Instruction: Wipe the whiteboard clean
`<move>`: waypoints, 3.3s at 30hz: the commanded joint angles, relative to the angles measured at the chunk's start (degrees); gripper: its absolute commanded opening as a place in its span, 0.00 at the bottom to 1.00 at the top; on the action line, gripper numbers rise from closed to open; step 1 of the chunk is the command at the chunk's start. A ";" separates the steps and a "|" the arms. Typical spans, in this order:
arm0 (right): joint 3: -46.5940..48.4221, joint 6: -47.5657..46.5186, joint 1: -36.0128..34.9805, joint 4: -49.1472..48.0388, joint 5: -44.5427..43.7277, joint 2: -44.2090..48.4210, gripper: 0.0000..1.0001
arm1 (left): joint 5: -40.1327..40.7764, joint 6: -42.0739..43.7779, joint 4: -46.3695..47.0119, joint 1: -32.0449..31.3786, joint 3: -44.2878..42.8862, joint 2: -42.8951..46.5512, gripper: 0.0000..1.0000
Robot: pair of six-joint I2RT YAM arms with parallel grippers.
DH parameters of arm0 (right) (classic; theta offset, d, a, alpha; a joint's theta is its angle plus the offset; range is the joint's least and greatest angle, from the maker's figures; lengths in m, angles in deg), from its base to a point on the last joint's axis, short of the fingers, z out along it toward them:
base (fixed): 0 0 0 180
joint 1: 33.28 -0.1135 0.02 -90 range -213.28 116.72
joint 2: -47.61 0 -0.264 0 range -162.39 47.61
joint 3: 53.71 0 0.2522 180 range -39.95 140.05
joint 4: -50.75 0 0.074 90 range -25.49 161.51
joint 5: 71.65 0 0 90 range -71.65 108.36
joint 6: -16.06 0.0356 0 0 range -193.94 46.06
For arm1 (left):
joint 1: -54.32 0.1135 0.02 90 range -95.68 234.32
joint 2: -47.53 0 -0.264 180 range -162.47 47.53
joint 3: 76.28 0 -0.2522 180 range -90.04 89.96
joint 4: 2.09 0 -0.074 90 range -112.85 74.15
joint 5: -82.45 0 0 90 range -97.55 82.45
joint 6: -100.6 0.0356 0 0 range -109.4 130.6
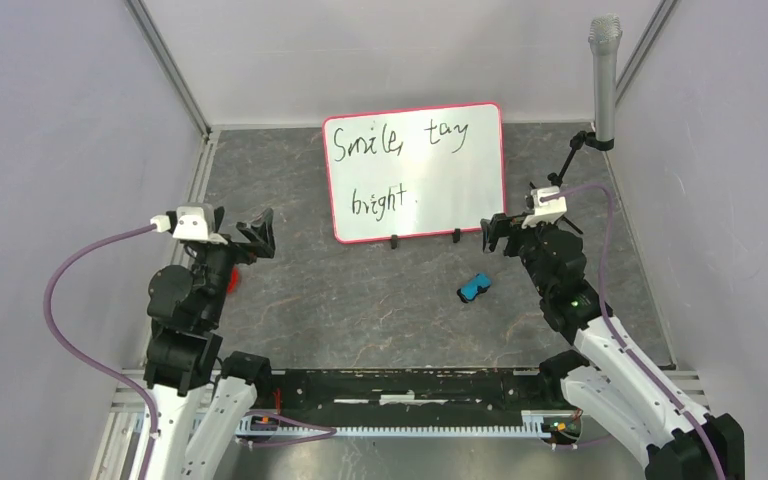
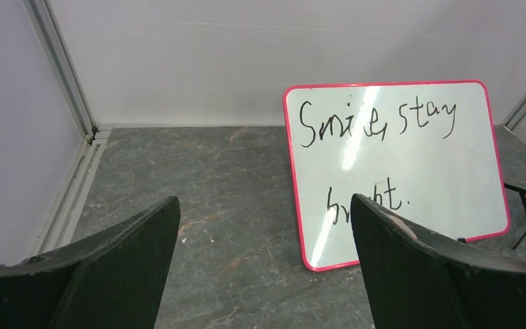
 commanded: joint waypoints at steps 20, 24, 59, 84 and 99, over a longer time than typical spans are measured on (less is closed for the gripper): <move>0.07 14.91 -0.31 10.02 -3.71 -11.45 0.97 | -3.18 -3.99 -1.05 -0.27 -1.92 -7.06 1.00; 1.95 17.90 -4.50 13.54 -5.33 -17.08 0.97 | -3.74 -4.10 -1.17 -0.25 -2.07 -7.43 1.00; 15.65 57.81 -23.77 41.49 -27.89 -42.61 0.75 | -6.73 -5.16 -1.72 -0.36 -2.31 -9.35 1.00; 3.25 30.52 -25.72 18.48 -29.69 -33.96 0.55 | -10.15 -5.25 -3.57 -0.36 -3.66 -14.49 1.00; -0.43 18.83 -25.14 8.85 -25.31 -29.22 0.06 | -11.47 -5.78 -4.24 -0.36 -4.44 -17.32 1.00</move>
